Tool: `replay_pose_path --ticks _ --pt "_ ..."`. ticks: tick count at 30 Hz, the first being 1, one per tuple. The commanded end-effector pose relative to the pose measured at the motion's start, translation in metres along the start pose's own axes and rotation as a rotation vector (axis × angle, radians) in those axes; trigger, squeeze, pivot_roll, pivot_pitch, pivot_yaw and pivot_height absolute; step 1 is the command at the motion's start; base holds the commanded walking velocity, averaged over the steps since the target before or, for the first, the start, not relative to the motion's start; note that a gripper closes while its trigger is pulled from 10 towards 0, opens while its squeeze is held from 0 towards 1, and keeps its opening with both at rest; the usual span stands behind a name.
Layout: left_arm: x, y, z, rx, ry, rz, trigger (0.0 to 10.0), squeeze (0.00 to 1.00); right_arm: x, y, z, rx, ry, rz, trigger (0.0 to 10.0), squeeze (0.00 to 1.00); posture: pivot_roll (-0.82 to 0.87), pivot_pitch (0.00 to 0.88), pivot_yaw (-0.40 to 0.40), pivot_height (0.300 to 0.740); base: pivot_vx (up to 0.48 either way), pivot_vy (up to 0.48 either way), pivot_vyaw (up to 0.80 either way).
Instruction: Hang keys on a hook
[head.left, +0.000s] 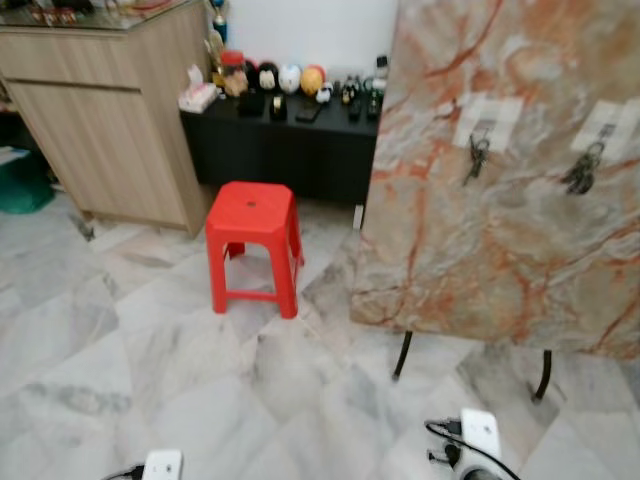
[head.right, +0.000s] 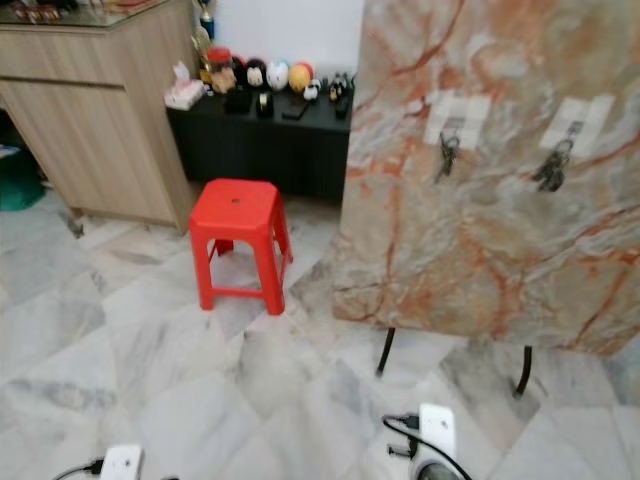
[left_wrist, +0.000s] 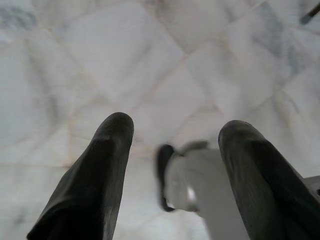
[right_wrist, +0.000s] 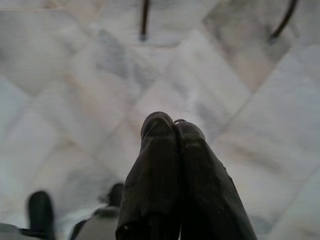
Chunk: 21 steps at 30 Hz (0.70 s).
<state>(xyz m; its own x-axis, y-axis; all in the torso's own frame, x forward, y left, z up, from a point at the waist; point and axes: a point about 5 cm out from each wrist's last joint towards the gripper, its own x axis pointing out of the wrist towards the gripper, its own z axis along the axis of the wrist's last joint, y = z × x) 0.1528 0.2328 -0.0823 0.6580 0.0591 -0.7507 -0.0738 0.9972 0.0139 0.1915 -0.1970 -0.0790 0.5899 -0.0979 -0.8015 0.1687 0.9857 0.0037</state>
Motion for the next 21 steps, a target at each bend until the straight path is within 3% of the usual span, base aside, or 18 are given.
replay_pose_path --ticks 1,4,14,21 --pt "-0.0019 0.0039 -0.0032 0.006 0.013 -0.007 10.0 0.0 0.0009 0.0088 0.0038 0.014 -0.012 0.037 10.0 0.0 0.12 0.0 -0.071 0.74 0.0 -0.371 0.0" --pt "-0.0019 0.0039 -0.0035 0.004 0.014 -0.002 10.0 0.0 0.0009 0.0087 0.0039 0.013 -0.013 0.037 10.0 0.0 0.12 0.0 -0.072 0.74 0.0 -0.286 0.0" --pt "-0.0024 0.0019 -0.0065 -0.023 0.016 0.016 10.0 0.0 0.0006 0.0059 0.0033 0.011 -0.017 0.036 10.0 0.0 0.12 0.0 -0.082 0.74 0.0 0.0 0.0" --pt "-0.0025 -0.0011 -0.0081 -0.084 -0.003 0.075 10.0 0.0 0.0002 0.0032 0.0092 -0.009 -0.066 0.064 10.0 0.0 0.16 0.0 -0.142 0.74 0.0 0.0 0.0"
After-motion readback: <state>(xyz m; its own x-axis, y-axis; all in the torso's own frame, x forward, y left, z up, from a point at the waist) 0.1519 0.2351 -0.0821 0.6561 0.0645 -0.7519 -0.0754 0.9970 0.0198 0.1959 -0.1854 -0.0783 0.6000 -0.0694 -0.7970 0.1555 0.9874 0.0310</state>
